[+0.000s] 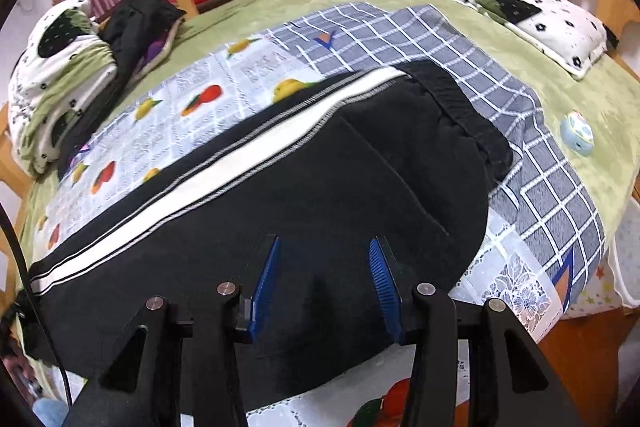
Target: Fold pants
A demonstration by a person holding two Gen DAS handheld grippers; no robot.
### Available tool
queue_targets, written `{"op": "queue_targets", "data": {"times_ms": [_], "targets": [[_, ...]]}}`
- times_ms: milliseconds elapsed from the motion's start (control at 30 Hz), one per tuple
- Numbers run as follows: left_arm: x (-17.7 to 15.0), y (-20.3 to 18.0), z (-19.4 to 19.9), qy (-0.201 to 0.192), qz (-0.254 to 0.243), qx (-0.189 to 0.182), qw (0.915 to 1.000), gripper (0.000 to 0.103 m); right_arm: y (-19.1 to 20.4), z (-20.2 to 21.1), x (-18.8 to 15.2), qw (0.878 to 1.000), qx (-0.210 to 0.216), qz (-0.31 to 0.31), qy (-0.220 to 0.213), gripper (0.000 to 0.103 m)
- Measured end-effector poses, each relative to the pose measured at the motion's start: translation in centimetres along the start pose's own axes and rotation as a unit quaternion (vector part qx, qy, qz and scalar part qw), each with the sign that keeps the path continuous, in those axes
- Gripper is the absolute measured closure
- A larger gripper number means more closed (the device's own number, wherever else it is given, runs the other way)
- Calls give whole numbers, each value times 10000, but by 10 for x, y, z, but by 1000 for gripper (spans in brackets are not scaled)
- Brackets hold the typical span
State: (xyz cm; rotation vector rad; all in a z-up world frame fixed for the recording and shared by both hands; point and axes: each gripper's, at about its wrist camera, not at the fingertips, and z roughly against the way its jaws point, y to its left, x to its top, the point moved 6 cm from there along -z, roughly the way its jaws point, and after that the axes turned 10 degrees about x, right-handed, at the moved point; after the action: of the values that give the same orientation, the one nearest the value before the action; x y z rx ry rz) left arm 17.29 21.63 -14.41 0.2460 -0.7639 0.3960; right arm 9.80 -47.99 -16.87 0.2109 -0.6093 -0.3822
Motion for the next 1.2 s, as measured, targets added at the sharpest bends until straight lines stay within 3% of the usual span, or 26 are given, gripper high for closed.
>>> {"op": "queue_targets", "data": {"times_ms": [167,367,400,433,467,533,733,800,933,1033,1067,1100,1167,1200], "targets": [[34,18,-29,613,153,49,9980,89,-1,-12,2,9999,41,-88,48,57],[23,27,-11,779,-38,75,9969,82,-6,-6,-1,9999,84,-83,-97,57],[17,30,-5,796,-16,96,9968,64,-12,-2,-2,9998,78,-130,-144,57],[14,36,0,778,-26,279,9966,39,-18,1,-3,9997,50,-166,-193,57],[11,45,11,577,-23,598,9965,32,-25,5,-4,9995,1,-191,-236,57],[10,51,27,224,-36,671,9975,31,-41,11,-6,9991,-64,-287,-306,57],[-8,38,50,362,-97,493,9981,31,-89,11,0,9957,-25,-742,-552,57],[-17,25,55,448,-114,354,9983,32,-103,9,5,9931,97,-935,-697,49],[-44,-8,59,742,-95,66,9972,32,-131,-13,22,9852,587,-1380,-829,44],[-55,-29,61,808,-228,65,9964,32,-143,-43,40,9775,942,-1715,-782,35],[-57,-36,62,812,-263,105,9963,32,-145,-54,46,9768,964,-1780,-693,28],[-58,-40,63,821,-268,117,9962,32,-148,-63,53,9762,892,-1860,-666,32],[-60,-46,63,875,-252,143,9957,32,-150,-69,64,9782,637,-1835,-730,54],[-60,-49,64,891,-278,165,9955,32,-145,-67,73,9820,599,-1626,-757,59]]}}
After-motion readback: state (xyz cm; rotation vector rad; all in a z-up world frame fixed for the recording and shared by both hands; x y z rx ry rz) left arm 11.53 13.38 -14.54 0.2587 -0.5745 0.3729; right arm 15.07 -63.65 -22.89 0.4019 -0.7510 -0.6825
